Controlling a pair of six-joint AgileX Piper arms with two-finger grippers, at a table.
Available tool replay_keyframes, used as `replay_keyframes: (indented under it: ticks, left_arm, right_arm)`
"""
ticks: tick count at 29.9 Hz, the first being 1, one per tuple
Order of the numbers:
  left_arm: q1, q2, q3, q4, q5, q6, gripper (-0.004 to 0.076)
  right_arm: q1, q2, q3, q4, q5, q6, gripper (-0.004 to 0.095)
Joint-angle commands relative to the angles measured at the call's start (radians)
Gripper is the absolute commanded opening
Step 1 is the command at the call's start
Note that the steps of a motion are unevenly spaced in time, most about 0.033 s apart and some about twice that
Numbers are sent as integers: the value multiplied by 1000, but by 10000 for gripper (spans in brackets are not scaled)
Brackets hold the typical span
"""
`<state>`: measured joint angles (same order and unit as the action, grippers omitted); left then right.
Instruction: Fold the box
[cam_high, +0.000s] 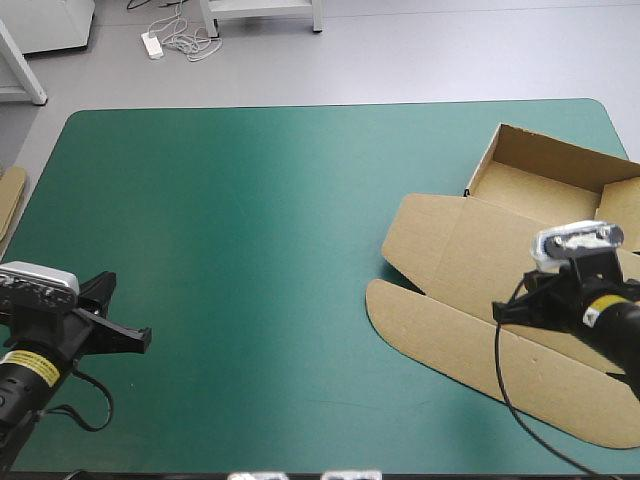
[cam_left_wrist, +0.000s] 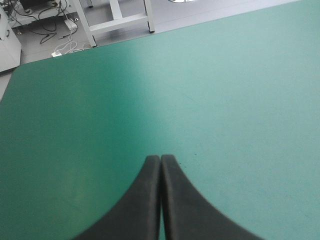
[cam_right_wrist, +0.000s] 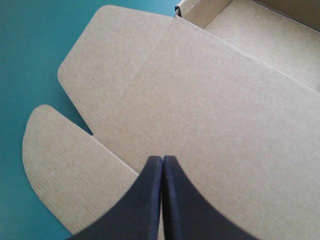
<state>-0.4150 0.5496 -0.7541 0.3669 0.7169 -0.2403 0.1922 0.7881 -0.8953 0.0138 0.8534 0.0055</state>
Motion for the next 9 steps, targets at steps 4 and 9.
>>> replay_keyframes:
  ticks: [4, 9]
  left_arm:
    - [-1, 7, 150, 12, -196, -6, -9]
    - [-1, -1, 262, -38, -221, -6, -9]
  right_arm:
    - [2, -194, 206, 4, -162, -105, -7]
    - [2, -300, 383, 41, -266, -107, -8]
